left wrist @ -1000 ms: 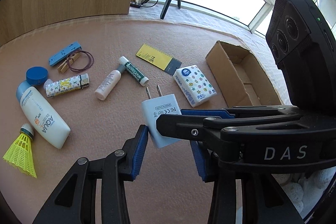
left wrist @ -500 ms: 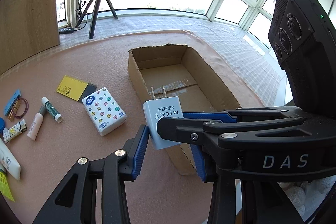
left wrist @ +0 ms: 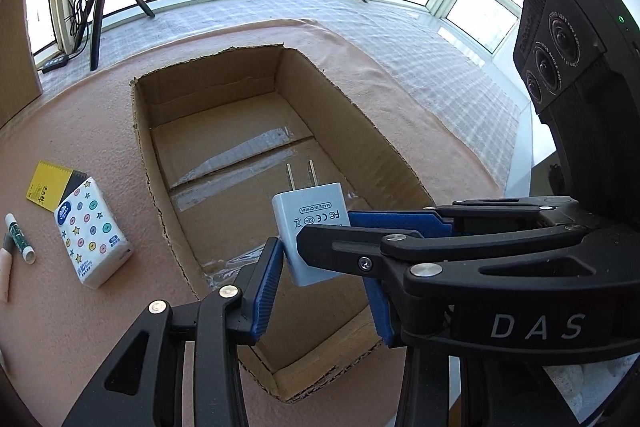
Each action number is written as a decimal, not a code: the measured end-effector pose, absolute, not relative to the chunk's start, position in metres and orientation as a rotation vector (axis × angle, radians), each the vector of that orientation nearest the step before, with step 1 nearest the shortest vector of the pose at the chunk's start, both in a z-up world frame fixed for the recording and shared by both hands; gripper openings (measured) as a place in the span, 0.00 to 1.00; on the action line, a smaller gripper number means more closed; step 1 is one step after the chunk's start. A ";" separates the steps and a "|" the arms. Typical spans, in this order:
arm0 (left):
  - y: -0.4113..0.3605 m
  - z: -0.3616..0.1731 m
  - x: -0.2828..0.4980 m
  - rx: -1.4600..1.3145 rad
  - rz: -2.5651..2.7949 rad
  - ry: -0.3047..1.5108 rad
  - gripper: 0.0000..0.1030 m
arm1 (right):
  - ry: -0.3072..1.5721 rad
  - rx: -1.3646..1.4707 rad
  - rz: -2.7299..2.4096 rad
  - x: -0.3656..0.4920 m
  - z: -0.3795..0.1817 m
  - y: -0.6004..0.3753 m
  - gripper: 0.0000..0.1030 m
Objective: Organize objects
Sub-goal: 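Carry the charger over the cardboard box and open the left gripper, then move the right tool to the dotted tissue pack and grasp it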
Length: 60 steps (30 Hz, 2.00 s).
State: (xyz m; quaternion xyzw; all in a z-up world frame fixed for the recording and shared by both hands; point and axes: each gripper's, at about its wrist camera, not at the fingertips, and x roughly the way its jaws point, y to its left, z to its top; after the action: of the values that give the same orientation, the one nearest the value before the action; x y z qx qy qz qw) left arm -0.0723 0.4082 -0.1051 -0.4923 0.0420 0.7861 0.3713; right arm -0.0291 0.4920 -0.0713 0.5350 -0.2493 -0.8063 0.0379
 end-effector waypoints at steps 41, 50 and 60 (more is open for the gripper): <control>0.268 -0.075 -0.074 -1.279 2.202 -0.033 0.80 | -0.545 1.526 -2.554 -0.056 -0.031 0.432 0.66; 0.189 -0.081 -0.081 -1.341 2.322 -0.142 0.80 | -0.483 1.507 -2.405 -0.109 -0.028 0.380 0.66; 0.144 -0.088 -0.076 -1.375 2.370 -0.173 0.80 | -0.366 1.723 -2.344 -0.180 -0.074 0.342 0.54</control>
State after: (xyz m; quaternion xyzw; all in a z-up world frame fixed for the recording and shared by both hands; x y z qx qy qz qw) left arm -0.0761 0.1436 -0.0884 -0.4911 -0.0619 0.8464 0.1966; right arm -0.1802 0.3416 -0.0736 0.5843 -0.1242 -0.7951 0.1048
